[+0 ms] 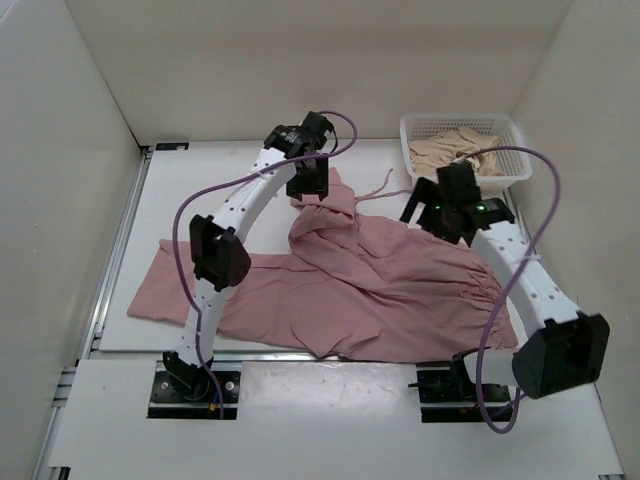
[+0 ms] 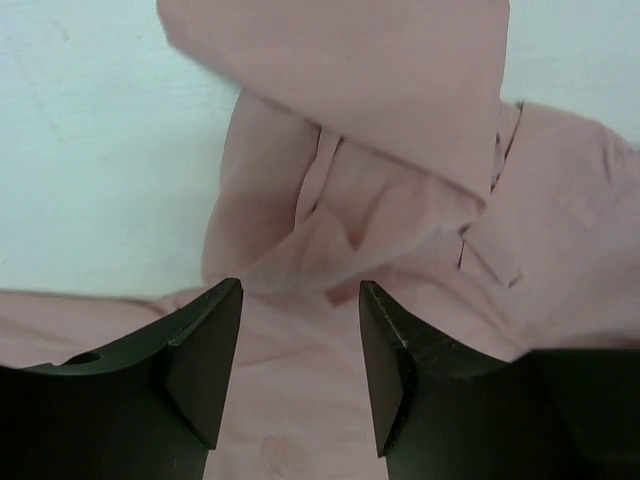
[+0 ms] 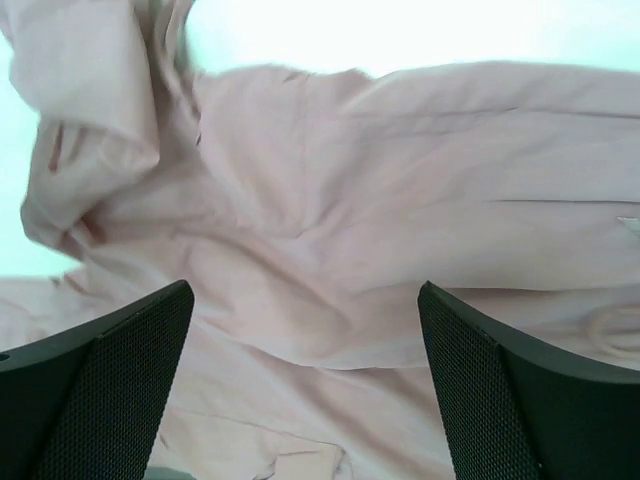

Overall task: Fold and stack the trousers
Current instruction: Flatten the trousers out

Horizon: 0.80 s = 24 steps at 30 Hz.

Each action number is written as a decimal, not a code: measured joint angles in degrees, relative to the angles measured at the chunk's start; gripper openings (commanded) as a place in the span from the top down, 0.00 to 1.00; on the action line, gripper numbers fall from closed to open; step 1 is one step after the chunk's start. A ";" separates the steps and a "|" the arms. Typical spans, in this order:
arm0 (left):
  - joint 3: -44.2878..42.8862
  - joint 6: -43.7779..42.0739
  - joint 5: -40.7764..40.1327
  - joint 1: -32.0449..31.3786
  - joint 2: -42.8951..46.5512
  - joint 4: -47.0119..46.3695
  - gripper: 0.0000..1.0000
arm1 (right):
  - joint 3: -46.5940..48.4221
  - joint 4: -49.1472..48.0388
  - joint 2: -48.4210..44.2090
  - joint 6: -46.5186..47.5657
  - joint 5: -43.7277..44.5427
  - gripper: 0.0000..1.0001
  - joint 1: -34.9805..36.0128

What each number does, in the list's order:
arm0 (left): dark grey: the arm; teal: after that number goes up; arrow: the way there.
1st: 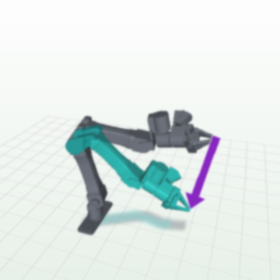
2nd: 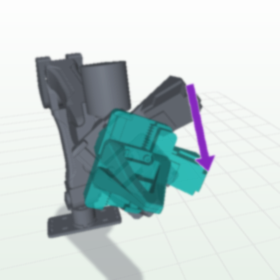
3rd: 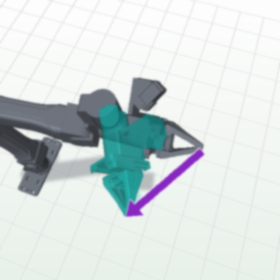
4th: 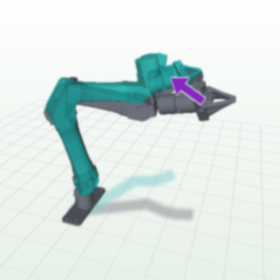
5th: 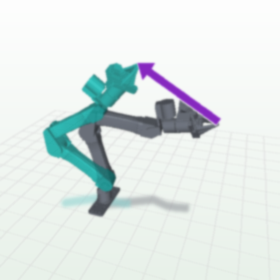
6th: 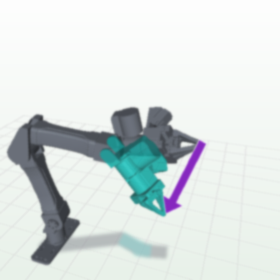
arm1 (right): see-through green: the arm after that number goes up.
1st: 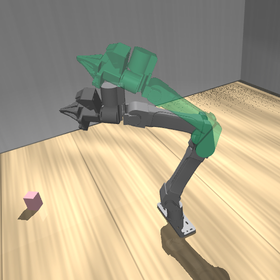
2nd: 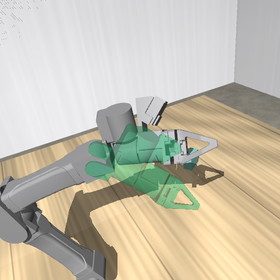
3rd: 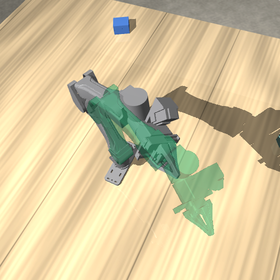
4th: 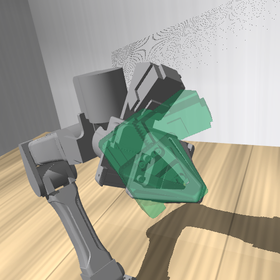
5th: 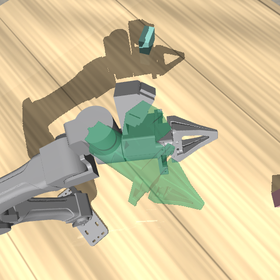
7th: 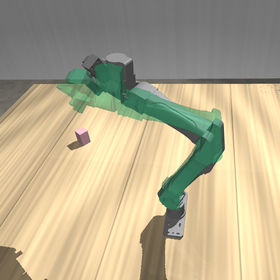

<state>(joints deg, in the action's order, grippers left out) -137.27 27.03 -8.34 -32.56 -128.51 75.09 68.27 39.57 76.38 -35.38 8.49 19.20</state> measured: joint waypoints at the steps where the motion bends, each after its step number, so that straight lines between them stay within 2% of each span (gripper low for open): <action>1: -1.73 0.42 -0.02 -0.09 -2.01 -0.02 0.38 | -0.04 0.37 -1.77 0.37 -0.04 0.03 -1.62; 7: -6.21 4.96 -0.04 1.36 -10.95 -1.38 0.34 | -3.67 2.64 -7.34 2.78 -1.86 0.03 -9.18; 9: -4.39 5.97 1.33 2.58 -12.26 -3.37 0.26 | -5.81 3.54 -7.48 3.34 -2.82 0.03 -10.14; 11: -2.73 6.62 3.50 4.17 -13.53 -5.35 0.26 | -7.65 4.55 -7.48 4.00 -3.48 0.03 -10.93; 13: -5.60 6.86 5.25 5.75 -16.74 -5.70 0.26 | -9.09 5.38 -7.56 4.48 -4.26 0.03 -11.72; 15: -9.18 6.97 6.21 7.04 -20.20 -7.15 0.33 | -9.60 5.92 -7.67 4.63 -4.83 0.03 -12.35; 20: -9.77 7.67 8.31 9.20 -22.60 -10.08 0.89 | -10.01 6.25 -8.72 4.98 -5.90 0.03 -13.20; 24: -10.67 7.28 9.25 9.90 -22.47 -11.39 0.89 | -9.99 6.60 -9.51 5.20 -6.32 0.03 -13.55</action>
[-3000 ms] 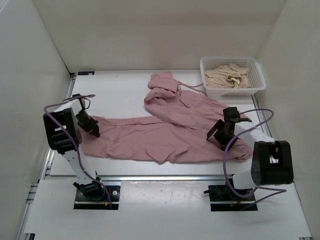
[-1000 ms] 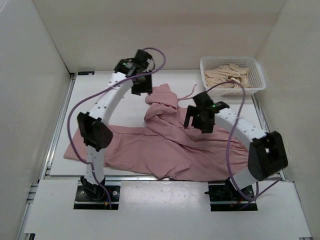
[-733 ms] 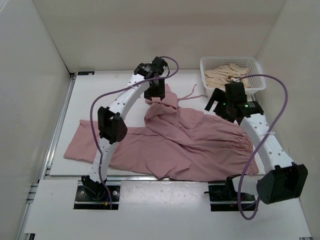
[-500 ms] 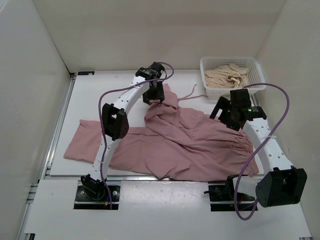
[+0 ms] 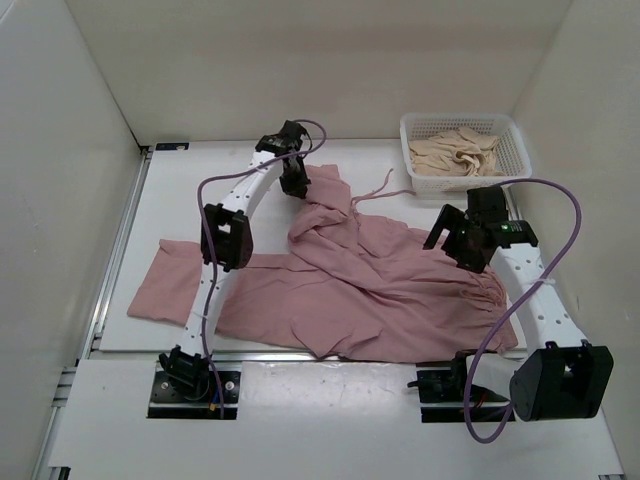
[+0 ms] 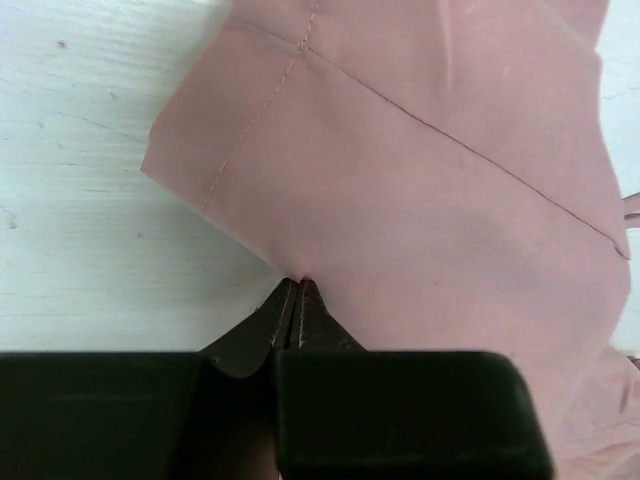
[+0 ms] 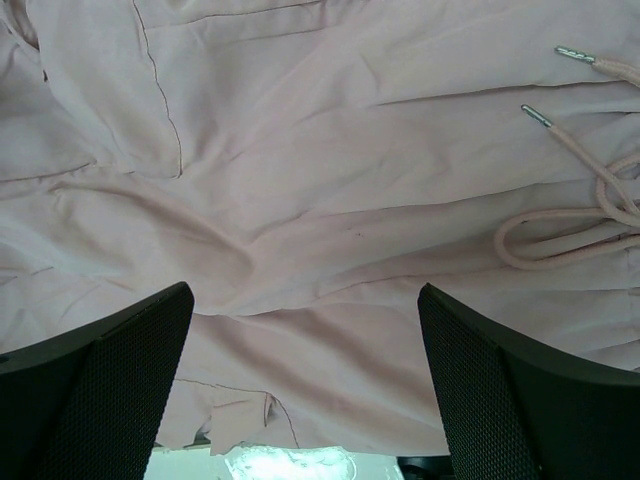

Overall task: Fold and stack the trousers
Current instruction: Flatten the trousers out

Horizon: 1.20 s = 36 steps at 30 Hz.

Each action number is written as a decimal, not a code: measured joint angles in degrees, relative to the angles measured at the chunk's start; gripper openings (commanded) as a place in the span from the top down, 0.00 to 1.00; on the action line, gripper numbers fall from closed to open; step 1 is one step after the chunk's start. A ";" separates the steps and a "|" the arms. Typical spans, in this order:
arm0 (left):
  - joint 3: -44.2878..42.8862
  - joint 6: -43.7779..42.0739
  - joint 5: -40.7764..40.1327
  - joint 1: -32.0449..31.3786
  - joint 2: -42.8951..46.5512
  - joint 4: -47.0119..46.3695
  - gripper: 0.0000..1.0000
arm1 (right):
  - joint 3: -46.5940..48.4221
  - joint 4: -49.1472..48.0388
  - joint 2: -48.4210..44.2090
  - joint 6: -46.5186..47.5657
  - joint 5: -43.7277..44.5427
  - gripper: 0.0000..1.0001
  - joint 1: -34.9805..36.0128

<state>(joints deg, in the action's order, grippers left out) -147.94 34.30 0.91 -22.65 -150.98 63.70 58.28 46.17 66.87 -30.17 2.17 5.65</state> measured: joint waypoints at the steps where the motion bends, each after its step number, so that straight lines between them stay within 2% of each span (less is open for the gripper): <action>1: -0.02 -0.20 -0.13 0.28 0.39 -0.02 0.89 | -0.02 0.09 -0.13 0.02 -0.02 0.03 -0.04; 4: 1.97 -0.83 -1.84 1.01 3.85 0.24 0.89 | -0.02 0.09 -0.39 0.17 -0.04 0.03 -0.07; 8: 6.01 -1.99 -5.05 3.91 14.25 1.20 0.89 | -0.09 0.07 -0.44 0.22 -0.59 0.03 -0.07; 14: 6.25 -5.27 -10.45 11.61 31.34 2.49 0.89 | -0.85 0.11 -0.44 0.20 -1.11 0.03 -0.07; 17: 7.23 -7.32 -13.38 16.17 37.11 3.56 0.89 | -0.90 0.07 -0.44 0.20 -1.14 0.03 -0.07; 18: 7.78 -8.00 -14.12 17.99 38.32 3.91 0.70 | -0.96 0.00 -0.44 0.20 -1.16 0.03 -0.07; 20: 8.39 -9.75 -15.21 21.16 38.91 5.03 0.00 | -1.09 0.07 -0.44 0.20 -1.18 0.03 -0.07; 25: 8.92 -10.58 -14.86 30.38 33.75 8.74 0.00 | -2.14 -0.09 -0.44 0.20 -1.29 0.03 -0.07; 27: 12.87 -10.58 -14.67 33.31 32.72 9.46 0.00 | -2.69 -0.09 -0.44 0.20 -1.31 0.03 -0.07; 28: 15.43 -10.58 -14.67 34.18 32.68 9.73 0.12 | -2.89 -0.04 -0.44 0.20 -1.31 0.03 -0.07; 29: 18.01 -10.45 -14.69 34.67 32.96 9.75 0.28 | -3.02 -0.04 -0.44 0.20 -1.33 0.03 -0.07; 32: 25.79 -10.23 -14.49 34.60 34.29 9.01 0.89 | -3.04 -0.26 -0.44 0.20 -1.70 0.03 -0.07; 36: 35.23 -10.99 -12.11 33.70 37.48 6.84 0.90 | -3.04 -1.16 -0.35 0.20 -2.34 0.03 -0.07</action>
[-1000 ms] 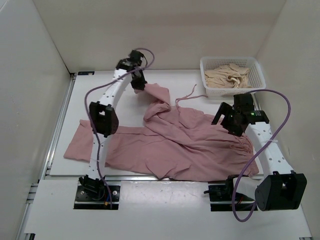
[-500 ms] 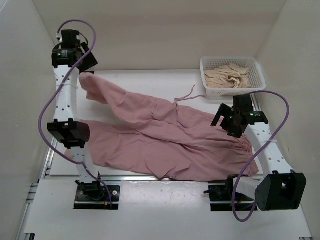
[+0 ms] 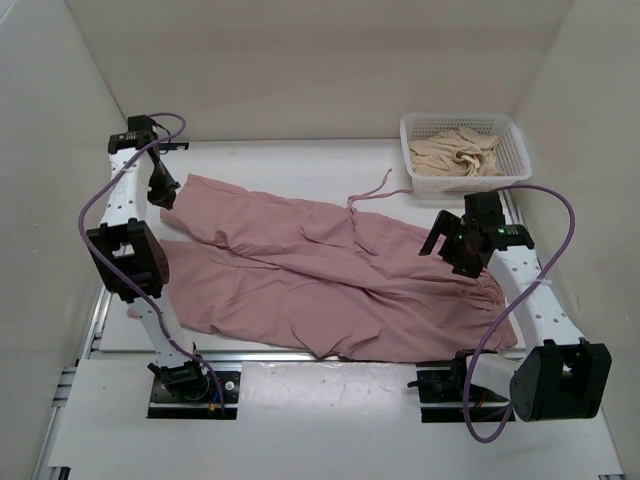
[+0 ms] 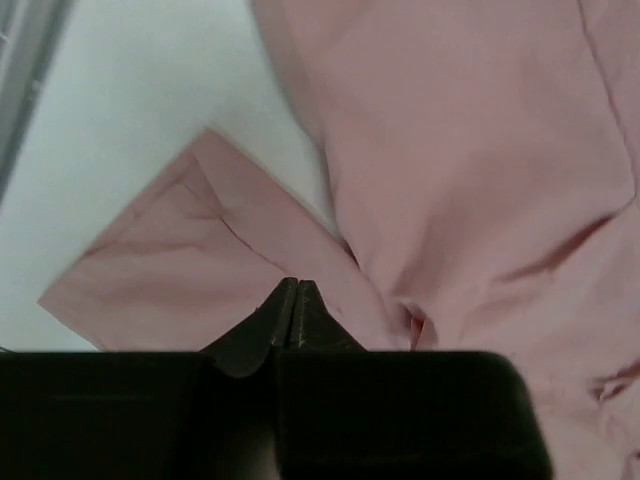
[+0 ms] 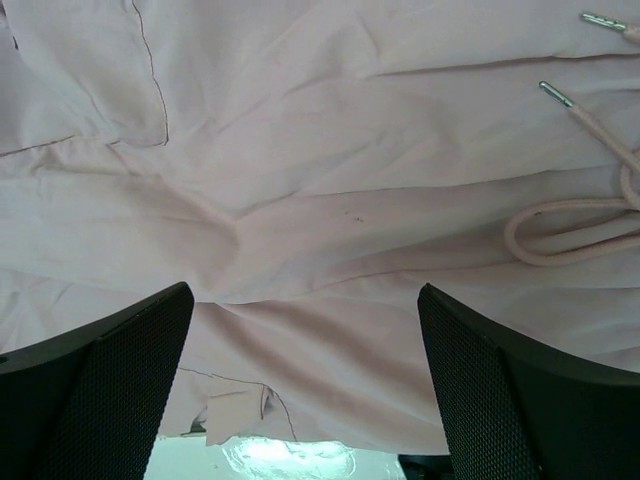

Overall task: Fold and stack the trousers
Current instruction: Flatten the trousers out

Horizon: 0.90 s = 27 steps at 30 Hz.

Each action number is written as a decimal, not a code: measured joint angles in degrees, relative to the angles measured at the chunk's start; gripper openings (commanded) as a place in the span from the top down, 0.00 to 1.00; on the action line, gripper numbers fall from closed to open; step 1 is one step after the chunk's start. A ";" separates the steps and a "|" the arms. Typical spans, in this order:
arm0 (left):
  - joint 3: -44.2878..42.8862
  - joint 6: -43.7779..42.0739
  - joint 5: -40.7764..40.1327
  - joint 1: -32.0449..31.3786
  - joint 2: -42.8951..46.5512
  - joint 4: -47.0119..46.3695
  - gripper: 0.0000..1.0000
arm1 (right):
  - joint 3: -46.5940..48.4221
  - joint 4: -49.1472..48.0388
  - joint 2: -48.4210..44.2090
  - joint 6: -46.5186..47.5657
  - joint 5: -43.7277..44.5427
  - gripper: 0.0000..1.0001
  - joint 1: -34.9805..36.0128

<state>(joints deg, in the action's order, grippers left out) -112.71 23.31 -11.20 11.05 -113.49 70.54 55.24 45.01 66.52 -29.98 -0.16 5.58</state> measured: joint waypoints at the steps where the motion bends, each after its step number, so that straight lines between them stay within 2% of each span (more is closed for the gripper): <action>1: 2.54 -0.02 1.07 -0.15 1.07 -0.81 0.78 | -0.02 -0.22 0.09 0.00 -0.15 0.03 0.00; 3: 7.04 -0.13 3.34 -0.31 2.73 -2.51 0.55 | -0.15 -0.52 0.35 0.00 -0.48 0.03 0.00; 4: 9.07 0.04 4.35 -0.24 3.23 -3.04 0.38 | -0.35 -0.81 0.52 0.00 -0.68 0.03 0.00; 8: 13.79 0.76 7.96 0.63 2.49 -6.03 0.37 | -0.76 -1.27 0.85 0.00 -1.38 0.03 0.00; 14: 10.27 0.94 9.57 1.18 -5.40 -7.89 0.42 | -0.79 -1.77 1.31 0.00 -1.57 0.03 0.00; 16: 7.30 0.98 9.35 1.18 -9.38 -8.33 0.48 | -0.79 -1.84 1.38 0.00 -1.57 0.03 -0.04; 18: 4.28 1.20 8.79 1.18 -13.03 -8.02 0.60 | -0.81 -1.88 1.36 0.00 -1.62 0.03 -0.33; 19: 2.32 1.14 8.44 1.18 -15.04 -7.61 0.71 | -0.90 -1.88 1.36 0.00 -1.62 0.03 -0.42; 20: 0.42 1.14 8.22 1.16 -16.81 -7.17 0.89 | -1.09 -1.88 1.31 0.00 -1.62 0.01 -0.50; 27: -7.74 1.75 5.31 1.33 -21.55 -3.23 0.90 | -1.79 -1.46 0.59 0.15 -1.79 0.01 -2.97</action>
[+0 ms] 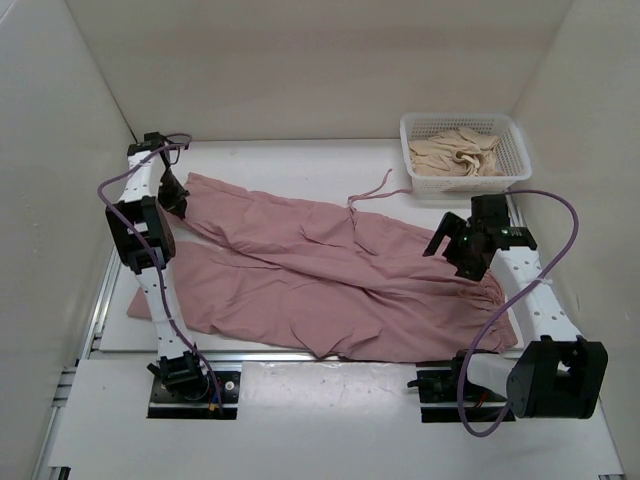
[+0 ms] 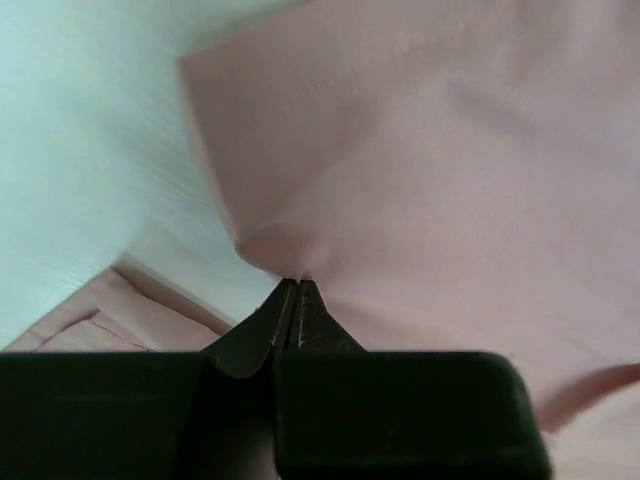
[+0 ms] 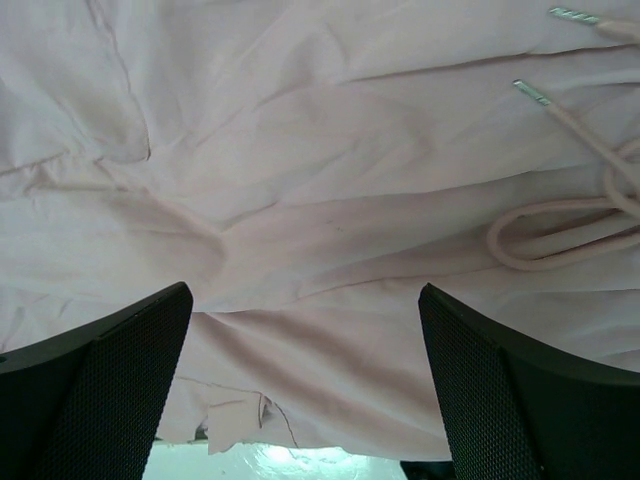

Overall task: Fold and stack the trousers
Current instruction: Flatten the trousers out

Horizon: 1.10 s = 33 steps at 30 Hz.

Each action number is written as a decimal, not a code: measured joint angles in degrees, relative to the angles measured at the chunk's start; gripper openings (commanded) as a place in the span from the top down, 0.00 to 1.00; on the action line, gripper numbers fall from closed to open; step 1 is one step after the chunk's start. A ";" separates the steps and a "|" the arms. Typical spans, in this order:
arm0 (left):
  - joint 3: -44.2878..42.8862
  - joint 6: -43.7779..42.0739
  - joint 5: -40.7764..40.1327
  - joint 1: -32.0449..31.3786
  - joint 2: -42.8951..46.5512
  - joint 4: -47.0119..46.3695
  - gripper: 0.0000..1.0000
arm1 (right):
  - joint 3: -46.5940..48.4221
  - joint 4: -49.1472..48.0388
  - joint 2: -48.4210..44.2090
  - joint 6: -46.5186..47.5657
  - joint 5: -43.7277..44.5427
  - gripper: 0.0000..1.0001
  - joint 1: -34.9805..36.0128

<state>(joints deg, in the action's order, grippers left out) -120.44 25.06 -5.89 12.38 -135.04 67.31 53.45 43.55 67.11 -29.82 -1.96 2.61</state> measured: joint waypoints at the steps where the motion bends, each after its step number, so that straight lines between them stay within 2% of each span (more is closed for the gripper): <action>1: -0.94 0.31 -0.55 0.17 0.09 0.24 0.90 | 0.00 -0.02 -0.02 0.04 -0.04 0.01 -0.66; 6: -2.34 1.40 -0.72 2.56 1.70 0.20 0.90 | 0.04 -0.81 2.67 0.07 -0.35 0.01 -5.07; 11: -3.43 1.92 -0.48 4.61 2.10 -0.09 0.90 | 0.79 -5.90 15.76 -2.19 -2.67 0.04 -9.33; 15: -3.43 1.97 0.39 4.68 2.10 -0.07 0.90 | 1.09 -10.34 26.56 -5.70 -3.39 0.20 -11.54; 19: -4.35 1.95 1.75 4.48 1.66 0.15 0.90 | 6.78 -11.02 32.26 -9.03 -2.25 0.32 -12.35; 22: -9.51 1.95 2.60 3.98 -0.79 0.09 0.90 | 11.61 -11.30 36.11 -11.63 -0.24 0.32 -12.33; 25: -15.13 1.95 3.72 3.43 -4.15 -0.15 0.90 | 16.17 -11.21 39.28 -13.46 1.70 0.26 -12.33; 29: -21.86 1.79 5.11 2.49 -9.22 -0.28 0.90 | 18.84 -11.37 40.06 -14.86 3.45 0.13 -12.39; 32: -22.03 1.73 5.64 2.01 -10.01 0.22 0.90 | 18.78 -10.67 38.29 -15.26 3.76 0.05 -12.35; 33: -21.16 1.73 5.60 1.88 -9.33 0.11 0.80 | 18.43 -10.29 36.89 -15.23 3.76 0.03 -12.35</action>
<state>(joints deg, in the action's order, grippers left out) -141.60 26.79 -0.30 14.26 -144.38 67.42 71.88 33.26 104.01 -45.06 1.80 -9.74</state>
